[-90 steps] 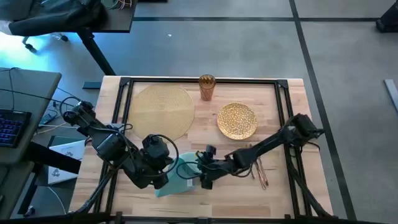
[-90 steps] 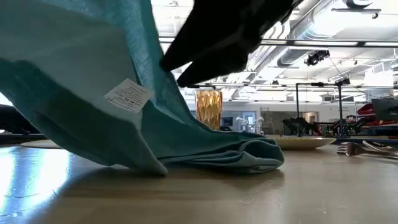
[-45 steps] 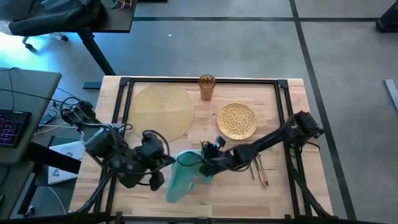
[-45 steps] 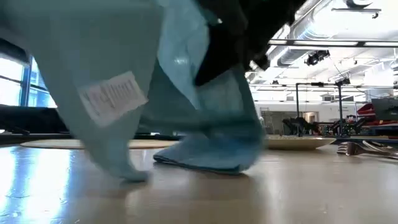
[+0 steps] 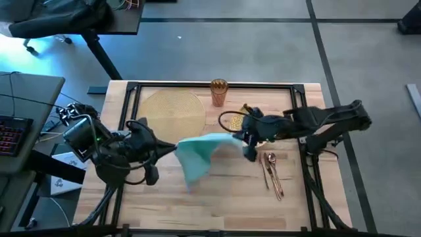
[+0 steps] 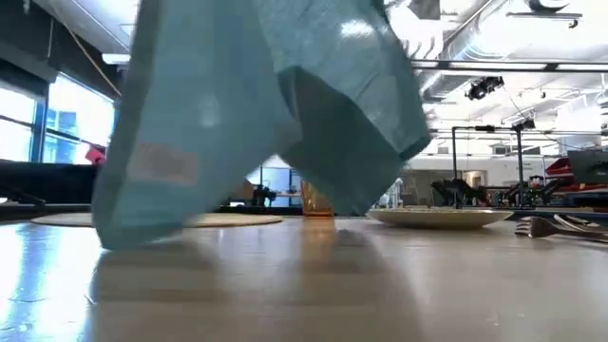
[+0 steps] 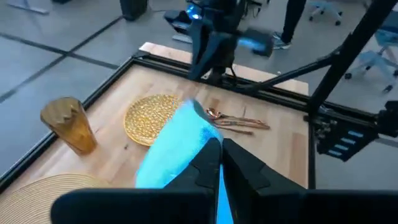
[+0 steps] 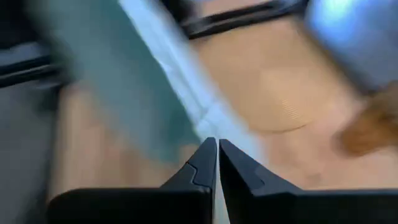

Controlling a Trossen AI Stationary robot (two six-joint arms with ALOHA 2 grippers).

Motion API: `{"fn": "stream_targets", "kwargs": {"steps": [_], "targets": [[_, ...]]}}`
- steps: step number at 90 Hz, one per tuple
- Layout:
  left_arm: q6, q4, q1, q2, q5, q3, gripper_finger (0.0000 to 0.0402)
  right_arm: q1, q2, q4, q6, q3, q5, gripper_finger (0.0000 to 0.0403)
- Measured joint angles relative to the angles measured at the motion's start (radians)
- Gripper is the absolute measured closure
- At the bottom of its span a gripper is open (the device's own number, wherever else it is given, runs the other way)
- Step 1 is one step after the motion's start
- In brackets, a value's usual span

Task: Set table place
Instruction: Fold the blue table napkin

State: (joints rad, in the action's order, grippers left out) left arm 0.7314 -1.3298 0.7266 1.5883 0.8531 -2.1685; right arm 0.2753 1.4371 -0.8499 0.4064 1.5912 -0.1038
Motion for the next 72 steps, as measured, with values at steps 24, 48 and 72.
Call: {"fn": "stream_targets", "kwargs": {"steps": [24,48,72], "targets": [[-0.063,0.200,0.007,0.001,-0.031,0.000,0.0402,0.078,0.000,0.066,0.072,0.007,0.064,0.0403],[-0.076,0.215,-0.085,0.002,-0.040,0.000,0.0402,0.090,0.006,0.172,0.168,-0.217,-0.035,0.0352],[-0.284,0.464,-0.150,0.002,-0.230,0.000,0.0402,0.110,0.007,0.641,0.202,-0.552,-0.083,0.0206]]}}
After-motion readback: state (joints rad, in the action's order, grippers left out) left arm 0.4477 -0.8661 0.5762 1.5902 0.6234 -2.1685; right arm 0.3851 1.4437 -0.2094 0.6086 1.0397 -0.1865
